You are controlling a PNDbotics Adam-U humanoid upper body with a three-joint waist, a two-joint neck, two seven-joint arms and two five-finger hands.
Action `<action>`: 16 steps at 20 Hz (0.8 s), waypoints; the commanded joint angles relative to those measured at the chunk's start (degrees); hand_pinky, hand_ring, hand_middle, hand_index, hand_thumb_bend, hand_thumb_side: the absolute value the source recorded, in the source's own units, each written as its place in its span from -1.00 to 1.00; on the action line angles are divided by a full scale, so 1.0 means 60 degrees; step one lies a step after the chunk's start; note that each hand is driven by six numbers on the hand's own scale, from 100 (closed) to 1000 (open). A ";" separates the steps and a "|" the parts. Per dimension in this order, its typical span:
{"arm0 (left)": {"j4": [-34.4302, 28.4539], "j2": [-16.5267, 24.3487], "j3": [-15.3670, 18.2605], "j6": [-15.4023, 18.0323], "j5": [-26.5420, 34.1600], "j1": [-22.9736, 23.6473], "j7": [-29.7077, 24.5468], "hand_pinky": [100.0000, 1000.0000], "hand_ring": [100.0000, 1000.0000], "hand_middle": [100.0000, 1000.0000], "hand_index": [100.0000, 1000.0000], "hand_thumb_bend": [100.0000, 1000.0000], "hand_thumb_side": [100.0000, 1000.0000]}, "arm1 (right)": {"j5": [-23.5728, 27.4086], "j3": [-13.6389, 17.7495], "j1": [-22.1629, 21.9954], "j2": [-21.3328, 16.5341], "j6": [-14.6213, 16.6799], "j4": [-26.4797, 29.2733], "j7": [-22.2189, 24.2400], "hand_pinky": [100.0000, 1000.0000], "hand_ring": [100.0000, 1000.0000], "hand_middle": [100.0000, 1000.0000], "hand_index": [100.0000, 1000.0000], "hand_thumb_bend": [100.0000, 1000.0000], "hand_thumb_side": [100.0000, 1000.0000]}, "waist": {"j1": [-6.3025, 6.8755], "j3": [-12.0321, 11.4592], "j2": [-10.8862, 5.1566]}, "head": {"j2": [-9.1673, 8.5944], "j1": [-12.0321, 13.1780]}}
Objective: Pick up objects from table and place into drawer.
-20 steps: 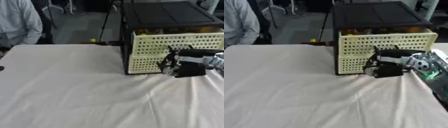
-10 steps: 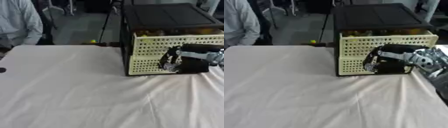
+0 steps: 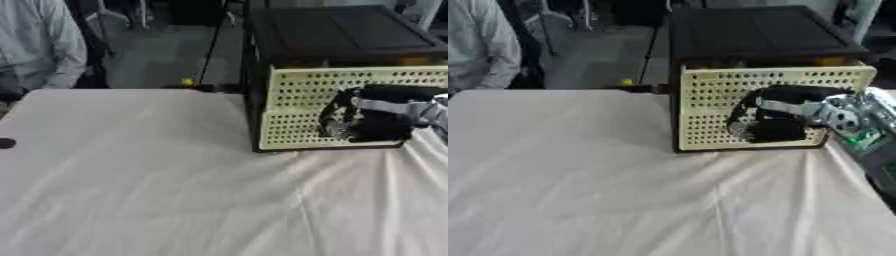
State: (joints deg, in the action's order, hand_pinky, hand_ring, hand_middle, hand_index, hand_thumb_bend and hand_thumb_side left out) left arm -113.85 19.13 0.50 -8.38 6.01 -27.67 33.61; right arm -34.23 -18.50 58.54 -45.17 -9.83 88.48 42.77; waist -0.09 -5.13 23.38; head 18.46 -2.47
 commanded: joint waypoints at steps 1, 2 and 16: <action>-0.0124 0.0078 -0.0005 0.0018 -0.0007 -0.0091 -0.0033 -0.10 0.36 0.43 1.00 -0.71 1.00 | -0.0112 0.0112 0.0264 -0.0078 0.0053 -0.0201 -0.0184 -0.02 0.52 0.66 0.71 -1.00 1.00 | 0.0008 -0.0032 -0.0155 | -0.0141 -0.0047; -0.0124 0.0072 -0.0006 0.0021 -0.0007 -0.0093 -0.0031 -0.10 0.36 0.43 1.00 -0.71 1.00 | -0.0098 0.0107 0.0282 -0.0064 0.0082 -0.0232 -0.0212 -0.02 0.52 0.66 0.71 -1.00 1.00 | 0.0013 -0.0037 -0.0144 | -0.0147 -0.0050; -0.0124 -0.0003 -0.0052 -0.0002 0.0002 -0.0046 -0.0104 -0.10 0.36 0.43 1.00 -0.73 1.00 | -0.0306 0.0167 0.0567 0.0152 0.0106 -0.0696 -0.0721 -0.04 0.50 0.68 0.70 -1.00 1.00 | 0.0036 -0.0084 -0.0122 | -0.0253 -0.0100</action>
State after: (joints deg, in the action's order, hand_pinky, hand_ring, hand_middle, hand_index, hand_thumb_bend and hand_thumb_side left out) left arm -113.85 18.61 0.16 -8.45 6.01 -27.66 33.19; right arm -35.57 -18.36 60.55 -43.50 -9.12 84.41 39.10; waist -0.01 -5.56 23.89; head 17.76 -2.93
